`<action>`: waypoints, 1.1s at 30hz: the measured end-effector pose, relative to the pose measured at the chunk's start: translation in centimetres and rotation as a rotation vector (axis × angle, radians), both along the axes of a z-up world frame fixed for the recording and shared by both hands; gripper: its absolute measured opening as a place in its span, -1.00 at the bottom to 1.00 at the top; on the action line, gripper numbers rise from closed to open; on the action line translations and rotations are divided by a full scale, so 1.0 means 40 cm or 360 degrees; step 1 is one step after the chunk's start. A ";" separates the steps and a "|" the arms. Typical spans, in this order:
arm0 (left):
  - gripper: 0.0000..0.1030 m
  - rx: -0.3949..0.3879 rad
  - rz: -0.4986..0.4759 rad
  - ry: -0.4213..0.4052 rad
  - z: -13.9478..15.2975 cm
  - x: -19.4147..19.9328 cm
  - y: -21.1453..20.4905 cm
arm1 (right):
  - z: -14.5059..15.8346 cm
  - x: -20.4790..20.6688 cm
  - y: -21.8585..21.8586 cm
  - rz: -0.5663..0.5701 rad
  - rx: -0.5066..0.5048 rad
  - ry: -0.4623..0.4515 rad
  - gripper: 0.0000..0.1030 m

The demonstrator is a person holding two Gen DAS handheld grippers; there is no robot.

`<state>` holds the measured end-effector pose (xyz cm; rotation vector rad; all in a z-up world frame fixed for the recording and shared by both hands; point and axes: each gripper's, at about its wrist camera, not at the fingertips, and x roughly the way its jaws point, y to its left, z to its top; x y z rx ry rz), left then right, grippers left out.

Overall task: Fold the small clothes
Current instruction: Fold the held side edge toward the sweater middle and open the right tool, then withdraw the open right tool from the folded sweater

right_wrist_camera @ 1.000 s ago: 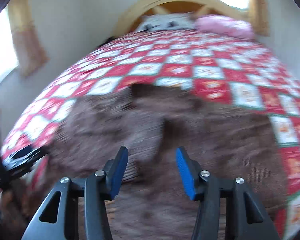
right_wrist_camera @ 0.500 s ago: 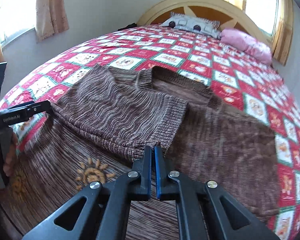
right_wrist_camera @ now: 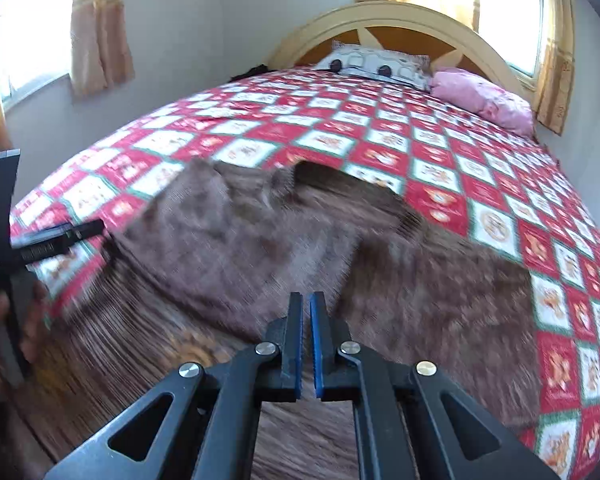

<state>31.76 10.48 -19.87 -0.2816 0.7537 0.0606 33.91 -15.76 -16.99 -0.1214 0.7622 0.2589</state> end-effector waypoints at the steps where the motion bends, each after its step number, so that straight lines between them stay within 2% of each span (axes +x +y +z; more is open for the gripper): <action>1: 1.00 -0.0002 -0.0009 0.0035 -0.007 0.009 -0.002 | -0.015 0.032 0.020 0.0033 0.0064 0.0091 -0.15; 2: 1.00 0.0009 -0.0022 0.0076 -0.013 0.019 -0.007 | -0.032 0.052 0.030 0.0038 0.0109 0.0145 0.20; 4: 1.00 0.0040 -0.0060 0.0111 -0.018 0.029 -0.020 | -0.060 0.069 0.043 0.0031 0.0140 0.0186 0.20; 7: 1.00 0.0063 -0.0077 0.0101 -0.015 0.024 -0.027 | -0.094 0.033 0.058 0.0031 0.0144 0.0244 -0.12; 10: 1.00 0.0037 -0.0082 0.0135 -0.024 0.029 -0.021 | -0.108 -0.060 0.078 0.0144 0.0074 0.0273 -0.12; 12: 1.00 0.0081 -0.0086 0.0161 -0.027 0.035 -0.032 | -0.108 -0.099 0.083 0.0185 -0.0057 0.0252 -0.12; 14: 1.00 0.0151 -0.0097 0.0189 -0.030 0.042 -0.050 | -0.101 -0.106 0.073 0.0190 -0.0084 0.0247 -0.12; 16: 1.00 0.0209 -0.0104 0.0215 -0.034 0.046 -0.062 | -0.073 -0.095 0.061 0.0179 -0.0018 0.0194 -0.12; 20: 1.00 0.0218 -0.0107 0.0218 -0.034 0.046 -0.065 | -0.025 -0.014 0.046 0.0097 0.0172 0.0107 -0.12; 23: 1.00 0.0216 -0.0106 0.0216 -0.034 0.045 -0.065 | -0.040 0.067 0.033 -0.0001 0.0180 0.0136 -0.12; 27: 1.00 0.0211 -0.0106 0.0215 -0.034 0.044 -0.067 | -0.102 0.159 -0.037 -0.0217 0.0123 0.0241 -0.12; 28: 1.00 0.0210 -0.0106 0.0215 -0.034 0.045 -0.064 | -0.114 0.167 -0.060 -0.0269 0.0117 0.0254 -0.10; 30: 1.00 0.0211 -0.0106 0.0215 -0.034 0.045 -0.064 | -0.112 0.161 -0.092 -0.0277 0.0237 0.0267 -0.09; 33: 1.00 0.0218 -0.0105 0.0217 -0.034 0.046 -0.066 | -0.080 0.113 -0.082 -0.0259 0.0221 0.0198 -0.07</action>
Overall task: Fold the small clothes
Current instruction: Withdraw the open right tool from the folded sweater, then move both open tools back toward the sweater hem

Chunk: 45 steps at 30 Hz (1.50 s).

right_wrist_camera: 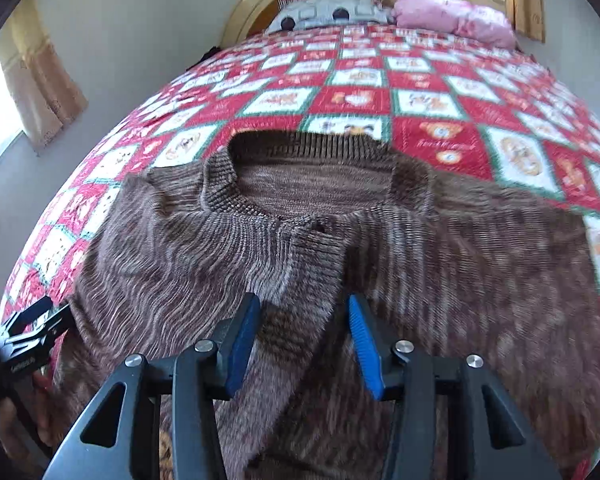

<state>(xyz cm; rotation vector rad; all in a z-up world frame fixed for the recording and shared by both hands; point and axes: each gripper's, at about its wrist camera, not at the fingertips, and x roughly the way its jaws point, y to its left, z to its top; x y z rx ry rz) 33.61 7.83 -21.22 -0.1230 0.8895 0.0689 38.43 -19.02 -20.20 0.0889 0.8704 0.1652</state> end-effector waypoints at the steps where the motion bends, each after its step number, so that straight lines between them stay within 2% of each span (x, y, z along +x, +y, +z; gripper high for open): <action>1: 1.00 -0.0001 0.0000 -0.0001 0.000 -0.001 0.002 | 0.016 -0.029 0.012 0.0044 0.0031 -0.0040 -0.07; 5: 1.00 0.0002 0.0000 0.0000 0.000 -0.001 0.002 | 0.040 -0.119 0.091 0.0233 0.0033 -0.0117 -0.07; 9: 1.00 0.0000 0.0000 0.0000 0.000 0.000 0.001 | -0.010 -0.145 0.129 0.0288 -0.0088 -0.0050 -0.07; 11: 1.00 0.0005 0.0000 0.0001 0.000 -0.001 0.001 | -0.043 -0.160 0.119 0.0274 -0.0126 -0.0047 -0.08; 14: 1.00 0.0005 0.0000 0.0002 0.000 0.000 0.002 | -0.043 -0.165 0.107 0.0257 -0.0088 -0.0032 -0.09; 20: 1.00 0.0004 -0.0001 0.0001 0.001 0.000 0.000 | -0.047 -0.171 0.136 0.0250 -0.0232 -0.0043 -0.09; 29: 1.00 -0.0020 -0.0050 0.0001 0.005 -0.010 0.000 | -0.033 -0.201 0.107 0.0156 -0.0183 -0.0060 -0.09; 36: 1.00 0.0007 -0.0132 -0.0058 0.037 -0.074 -0.021 | -0.026 -0.255 0.057 0.0069 -0.0193 -0.0047 -0.08; 45: 1.00 0.0029 -0.0247 -0.0139 0.080 -0.163 -0.069 | -0.016 -0.369 0.016 0.0010 -0.0116 -0.0070 -0.08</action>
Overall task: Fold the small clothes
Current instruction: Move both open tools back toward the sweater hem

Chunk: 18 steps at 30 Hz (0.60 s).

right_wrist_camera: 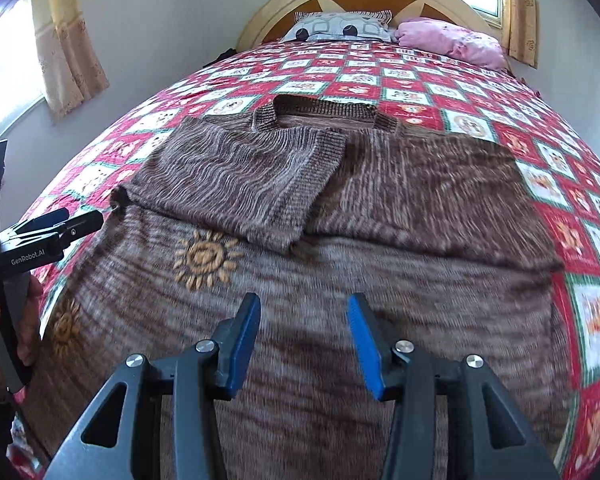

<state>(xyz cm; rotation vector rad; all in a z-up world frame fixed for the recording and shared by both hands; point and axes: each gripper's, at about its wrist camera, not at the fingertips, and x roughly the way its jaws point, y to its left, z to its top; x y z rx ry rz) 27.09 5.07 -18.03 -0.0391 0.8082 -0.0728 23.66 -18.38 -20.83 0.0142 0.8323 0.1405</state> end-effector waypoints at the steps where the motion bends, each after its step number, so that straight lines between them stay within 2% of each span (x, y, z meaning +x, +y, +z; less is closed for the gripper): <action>1: 1.00 -0.0006 -0.0001 -0.0006 0.004 -0.008 -0.005 | 0.003 -0.014 0.001 0.0000 0.0000 -0.0011 -0.08; 4: 1.00 -0.0019 -0.0022 -0.0036 0.022 -0.047 -0.018 | 0.013 -0.057 0.007 0.0023 0.0009 -0.0040 -0.08; 11: 1.00 0.0048 -0.0052 -0.0141 0.068 -0.140 -0.048 | 0.038 -0.159 0.015 0.0066 0.0041 -0.0097 -0.08; 18: 1.00 0.0039 -0.0128 -0.0169 0.081 -0.225 -0.087 | 0.031 -0.238 0.013 0.0062 0.0061 -0.0086 -0.07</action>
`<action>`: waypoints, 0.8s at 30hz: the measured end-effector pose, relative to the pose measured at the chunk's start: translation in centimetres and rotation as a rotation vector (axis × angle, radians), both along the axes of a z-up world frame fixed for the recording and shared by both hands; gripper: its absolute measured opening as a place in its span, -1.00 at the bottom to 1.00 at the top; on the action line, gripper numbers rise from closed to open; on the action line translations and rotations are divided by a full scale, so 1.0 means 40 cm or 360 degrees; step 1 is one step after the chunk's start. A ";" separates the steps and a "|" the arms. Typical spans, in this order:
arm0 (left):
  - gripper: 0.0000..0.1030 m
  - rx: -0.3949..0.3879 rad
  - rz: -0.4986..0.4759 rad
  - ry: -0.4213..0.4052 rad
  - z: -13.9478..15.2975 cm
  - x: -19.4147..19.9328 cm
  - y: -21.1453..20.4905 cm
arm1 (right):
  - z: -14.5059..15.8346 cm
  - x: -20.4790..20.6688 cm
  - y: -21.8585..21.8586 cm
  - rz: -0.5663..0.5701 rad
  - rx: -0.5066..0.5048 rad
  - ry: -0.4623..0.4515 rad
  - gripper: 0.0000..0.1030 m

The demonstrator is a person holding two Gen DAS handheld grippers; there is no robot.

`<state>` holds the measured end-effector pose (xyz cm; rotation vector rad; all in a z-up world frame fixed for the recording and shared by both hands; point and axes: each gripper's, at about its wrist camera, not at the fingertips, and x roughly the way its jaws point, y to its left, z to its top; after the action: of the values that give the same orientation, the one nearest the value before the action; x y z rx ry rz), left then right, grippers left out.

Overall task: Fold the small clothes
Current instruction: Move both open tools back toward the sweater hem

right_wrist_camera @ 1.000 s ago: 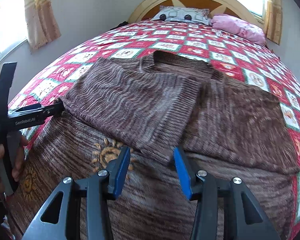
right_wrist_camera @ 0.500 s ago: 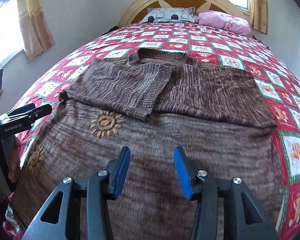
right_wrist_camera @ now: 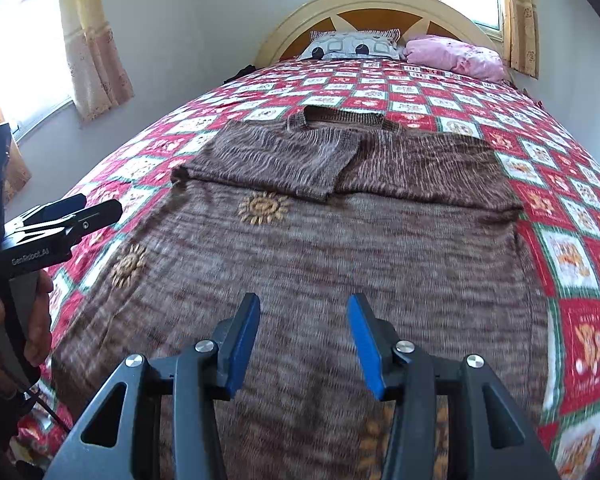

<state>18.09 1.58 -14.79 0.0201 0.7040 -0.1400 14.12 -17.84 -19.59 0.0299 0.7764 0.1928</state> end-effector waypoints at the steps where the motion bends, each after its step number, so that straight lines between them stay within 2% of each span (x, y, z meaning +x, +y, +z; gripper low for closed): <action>1: 1.00 0.0003 -0.0011 0.0003 -0.001 -0.010 -0.005 | -0.002 -0.010 -0.001 -0.0003 0.0004 0.0001 -0.07; 5: 1.00 -0.0001 -0.0063 0.0027 -0.006 -0.059 -0.022 | -0.012 -0.059 -0.006 -0.0040 -0.0018 -0.0008 -0.03; 13: 1.00 0.0026 -0.0139 0.0083 -0.028 -0.159 -0.034 | -0.043 -0.151 -0.038 -0.0073 0.0005 0.0063 -0.01; 24: 1.00 0.0073 -0.0175 0.0113 -0.043 -0.238 -0.046 | -0.063 -0.237 -0.045 -0.0089 -0.0017 0.0102 0.00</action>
<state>8.57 -0.27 -16.52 0.0984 0.7772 -0.2307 4.65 -19.64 -22.11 0.0479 0.8392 0.1353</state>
